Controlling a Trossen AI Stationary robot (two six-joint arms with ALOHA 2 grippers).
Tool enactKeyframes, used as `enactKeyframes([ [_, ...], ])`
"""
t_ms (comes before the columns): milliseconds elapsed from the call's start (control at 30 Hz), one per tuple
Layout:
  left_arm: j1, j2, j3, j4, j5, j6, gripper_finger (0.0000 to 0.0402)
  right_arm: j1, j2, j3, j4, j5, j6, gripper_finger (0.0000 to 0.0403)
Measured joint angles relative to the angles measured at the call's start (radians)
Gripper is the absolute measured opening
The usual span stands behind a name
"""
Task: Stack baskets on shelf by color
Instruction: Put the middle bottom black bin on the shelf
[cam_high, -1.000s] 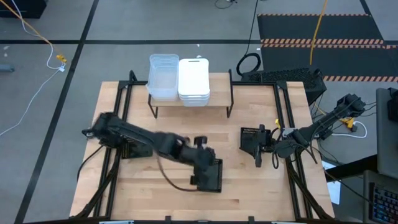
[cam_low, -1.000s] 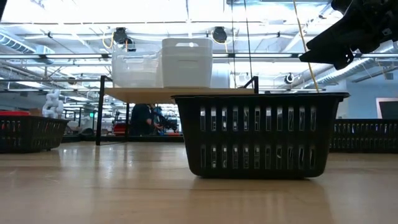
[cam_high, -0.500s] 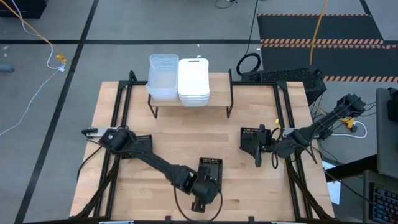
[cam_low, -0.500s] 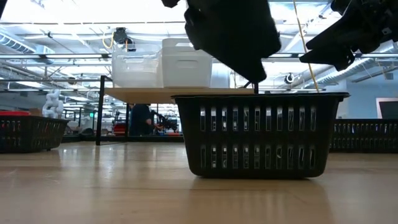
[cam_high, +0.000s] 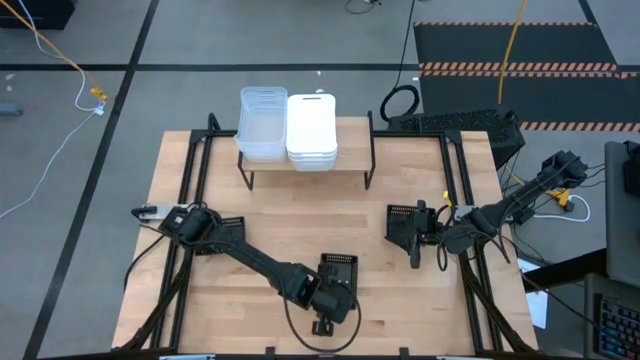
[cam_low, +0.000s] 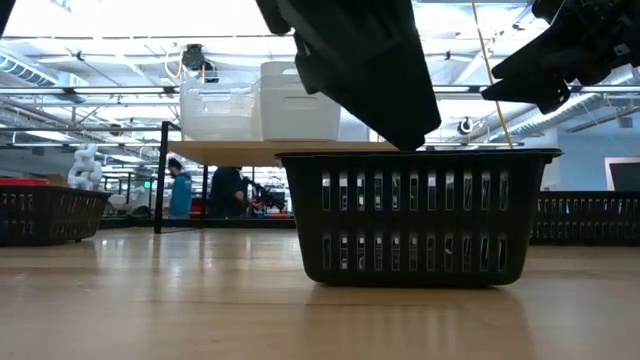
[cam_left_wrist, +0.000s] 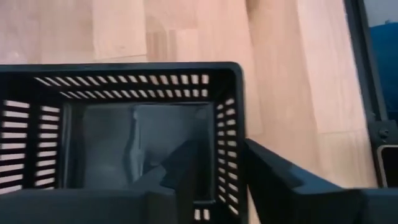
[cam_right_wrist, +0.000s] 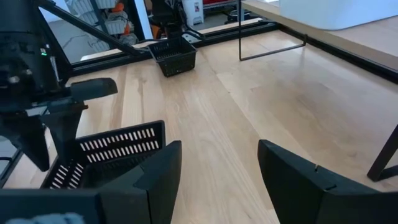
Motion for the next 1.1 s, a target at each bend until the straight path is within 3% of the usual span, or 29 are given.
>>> enactKeyframes([
  [167,0.004,0.023,0.0,0.002,0.01,-0.008,0.0075,0.0,0.0,0.0,-0.002,0.0,0.0,0.0205],
  [333,0.001,0.023,0.0,0.004,0.011,-0.017,0.0066,0.0,0.0,0.0,-0.002,0.0,-0.001,0.0205],
  [833,-0.009,0.003,0.002,0.081,0.06,-0.019,0.0202,0.0,0.002,0.0,-0.002,-0.001,-0.004,0.0205],
  [1100,-0.001,0.029,0.002,0.078,0.061,-0.045,0.0209,0.0,0.002,0.0,-0.002,-0.001,0.008,0.0205],
])
